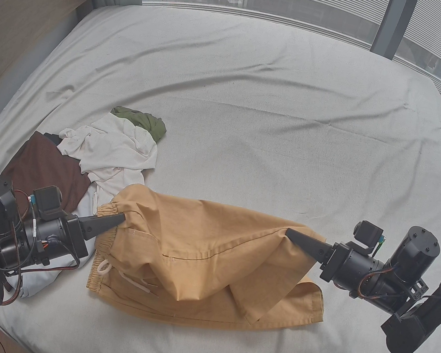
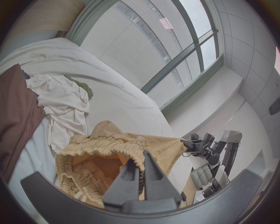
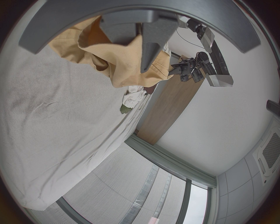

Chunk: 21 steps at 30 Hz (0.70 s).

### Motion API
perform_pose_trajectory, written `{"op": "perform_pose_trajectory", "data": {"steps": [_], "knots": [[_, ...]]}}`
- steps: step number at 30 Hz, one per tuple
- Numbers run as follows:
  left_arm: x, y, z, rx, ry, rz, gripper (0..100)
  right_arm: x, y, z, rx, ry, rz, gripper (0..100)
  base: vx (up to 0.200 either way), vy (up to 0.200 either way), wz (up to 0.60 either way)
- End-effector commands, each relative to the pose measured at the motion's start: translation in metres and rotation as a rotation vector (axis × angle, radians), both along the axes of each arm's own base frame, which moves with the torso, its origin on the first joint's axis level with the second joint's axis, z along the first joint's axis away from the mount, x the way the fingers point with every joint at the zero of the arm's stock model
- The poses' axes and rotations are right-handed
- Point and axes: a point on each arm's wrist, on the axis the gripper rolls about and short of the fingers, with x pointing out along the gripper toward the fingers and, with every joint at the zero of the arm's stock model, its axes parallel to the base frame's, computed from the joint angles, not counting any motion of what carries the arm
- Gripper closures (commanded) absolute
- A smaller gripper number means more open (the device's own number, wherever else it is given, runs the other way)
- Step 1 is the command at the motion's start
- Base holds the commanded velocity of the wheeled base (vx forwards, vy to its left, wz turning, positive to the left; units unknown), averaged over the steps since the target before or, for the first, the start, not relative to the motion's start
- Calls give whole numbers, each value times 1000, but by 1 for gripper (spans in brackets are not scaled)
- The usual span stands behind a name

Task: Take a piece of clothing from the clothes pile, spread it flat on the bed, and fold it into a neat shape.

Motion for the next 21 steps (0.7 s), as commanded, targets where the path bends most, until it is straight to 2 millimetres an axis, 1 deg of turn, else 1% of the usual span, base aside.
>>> {"op": "perform_pose_trajectory", "data": {"steps": [1,7,14,21], "knots": [[-1,0,5,-14,-16,0,100,2,-3,3,5,-13,-12,100,0,0,0],[0,0,9,-26,-30,2,100,6,-12,6,10,-24,-44,100,0,0,0],[-3,1,26,-109,-36,3,100,9,-19,12,18,-47,-69,100,0,0,0],[-3,2,30,-132,-30,4,100,9,-26,19,25,-68,-82,100,0,0,0]]}}
